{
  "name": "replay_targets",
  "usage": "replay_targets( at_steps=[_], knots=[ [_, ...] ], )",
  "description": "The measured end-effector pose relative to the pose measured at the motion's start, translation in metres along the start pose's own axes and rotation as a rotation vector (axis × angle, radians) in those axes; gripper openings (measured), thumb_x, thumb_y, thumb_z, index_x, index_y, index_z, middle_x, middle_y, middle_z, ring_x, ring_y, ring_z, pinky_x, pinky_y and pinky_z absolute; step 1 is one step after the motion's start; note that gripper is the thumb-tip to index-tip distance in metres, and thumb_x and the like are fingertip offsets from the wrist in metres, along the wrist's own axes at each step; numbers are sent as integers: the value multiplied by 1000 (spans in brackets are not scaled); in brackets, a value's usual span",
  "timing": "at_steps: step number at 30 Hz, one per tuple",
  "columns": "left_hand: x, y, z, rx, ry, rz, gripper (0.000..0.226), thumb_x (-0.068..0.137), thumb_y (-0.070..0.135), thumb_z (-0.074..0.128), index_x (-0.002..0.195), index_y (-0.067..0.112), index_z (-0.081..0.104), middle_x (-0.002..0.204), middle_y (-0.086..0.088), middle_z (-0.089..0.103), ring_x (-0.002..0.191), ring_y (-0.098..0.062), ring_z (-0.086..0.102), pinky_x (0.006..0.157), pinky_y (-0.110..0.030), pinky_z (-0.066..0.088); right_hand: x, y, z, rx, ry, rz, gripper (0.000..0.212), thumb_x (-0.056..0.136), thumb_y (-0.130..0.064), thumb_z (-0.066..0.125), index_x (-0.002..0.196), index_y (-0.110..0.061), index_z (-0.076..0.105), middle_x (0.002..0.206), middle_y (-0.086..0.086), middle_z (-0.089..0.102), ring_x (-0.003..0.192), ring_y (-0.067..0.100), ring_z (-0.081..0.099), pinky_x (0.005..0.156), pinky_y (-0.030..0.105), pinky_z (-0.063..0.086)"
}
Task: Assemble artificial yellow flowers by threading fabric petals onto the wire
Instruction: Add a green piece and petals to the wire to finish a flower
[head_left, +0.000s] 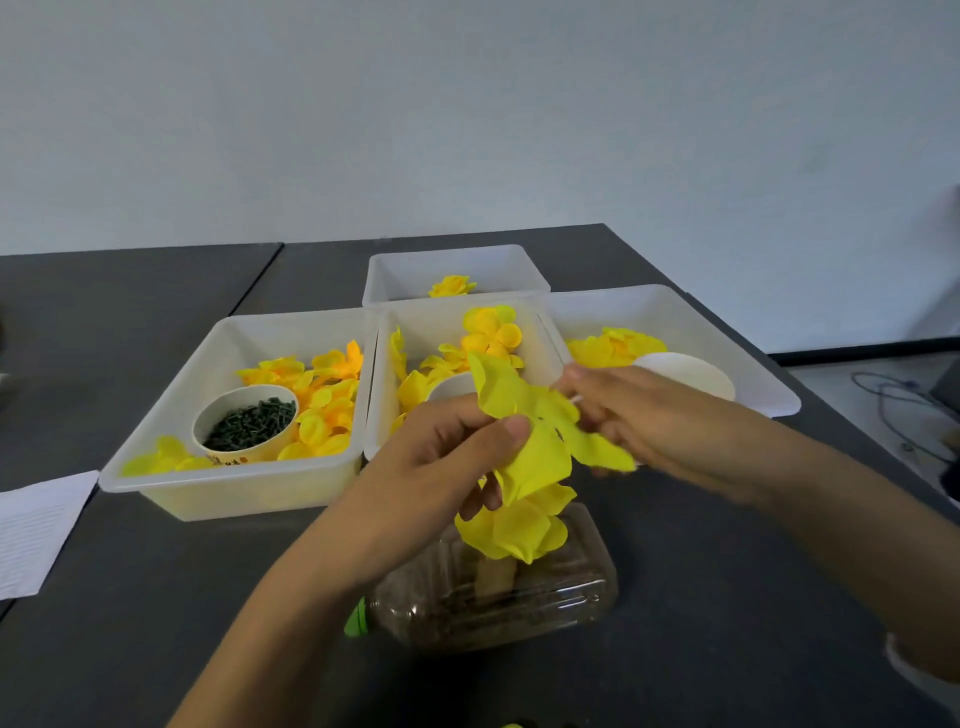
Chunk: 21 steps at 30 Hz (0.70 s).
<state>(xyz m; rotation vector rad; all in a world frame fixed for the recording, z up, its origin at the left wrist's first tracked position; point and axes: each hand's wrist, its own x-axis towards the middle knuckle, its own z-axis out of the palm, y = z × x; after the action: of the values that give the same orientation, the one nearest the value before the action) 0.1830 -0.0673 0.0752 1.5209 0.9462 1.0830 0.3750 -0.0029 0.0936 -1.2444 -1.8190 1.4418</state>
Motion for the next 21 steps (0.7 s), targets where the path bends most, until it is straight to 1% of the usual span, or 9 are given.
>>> replay_targets(
  at_steps=[2, 3, 4, 8, 11, 13, 15, 18, 21],
  knots=[
    [2, 7, -3, 37, -45, 40, 30, 97, 33, 57, 72, 23, 69, 65, -5, 61, 62, -21, 58, 61, -40, 56, 2, 0, 1, 207, -185, 49, 42, 96, -46, 41, 70, -24, 65, 60, -2, 60, 47, 12, 49, 46, 23, 32],
    [3, 12, -4, 68, -67, 61, 34, 99, 31, 54, 69, 27, 68, 62, 3, 61, 58, -11, 56, 54, -26, 50, 4, -1, 1, 280, -238, 55, 39, 92, -47, 44, 70, -24, 64, 59, 1, 58, 44, 10, 48, 42, 21, 27],
    [5, 14, -6, 75, -84, 66, 35, 99, 29, 51, 69, 28, 68, 62, 6, 61, 56, -7, 54, 52, -21, 46, 6, -1, 0, 313, -266, 50, 35, 89, -48, 45, 72, -23, 63, 58, 2, 57, 41, 10, 46, 41, 21, 22],
    [12, 19, -11, 77, -133, 60, 34, 97, 25, 47, 69, 27, 67, 62, 3, 60, 55, -10, 54, 53, -23, 45, 13, -3, -7, 302, -240, 10, 35, 85, -48, 50, 63, -23, 56, 53, -1, 38, 45, 13, 20, 46, 24, 13],
    [16, 17, -17, 112, -84, 21, 35, 94, 35, 48, 65, 28, 65, 60, 1, 58, 54, -10, 52, 54, -26, 43, 13, -2, -11, 327, -211, -37, 40, 91, -40, 47, 58, -19, 52, 43, -6, 36, 42, 10, 20, 50, 27, 10],
    [16, 11, -18, 72, -20, -106, 38, 89, 50, 46, 64, 27, 63, 58, 1, 55, 50, -10, 48, 54, -26, 39, 14, -1, -11, 329, -135, -44, 39, 98, -34, 44, 65, -13, 45, 44, -5, 35, 39, 9, 21, 51, 28, 8],
    [13, 6, -18, -17, 17, -268, 49, 85, 62, 40, 67, 23, 65, 54, 1, 49, 44, -9, 36, 47, -19, 33, 15, 5, -10, 296, -46, -51, 38, 100, -31, 43, 68, -11, 43, 46, -1, 35, 39, 9, 22, 51, 28, 9],
    [6, -6, -15, -23, 11, -262, 50, 100, 45, 37, 78, 2, 50, 53, 3, 38, 43, -6, 26, 43, -11, 34, 18, 15, -6, 262, -15, -67, 38, 100, -32, 43, 69, -12, 46, 50, 1, 35, 38, 8, 23, 48, 24, 12],
    [1, -15, -14, 54, 30, -210, 39, 101, 28, 43, 78, -2, 51, 52, 7, 31, 43, -3, 24, 43, -9, 31, 20, 25, 0, 235, -38, -67, 37, 99, -35, 45, 71, -11, 47, 57, 6, 34, 40, 8, 24, 44, 20, 16]
  ],
)
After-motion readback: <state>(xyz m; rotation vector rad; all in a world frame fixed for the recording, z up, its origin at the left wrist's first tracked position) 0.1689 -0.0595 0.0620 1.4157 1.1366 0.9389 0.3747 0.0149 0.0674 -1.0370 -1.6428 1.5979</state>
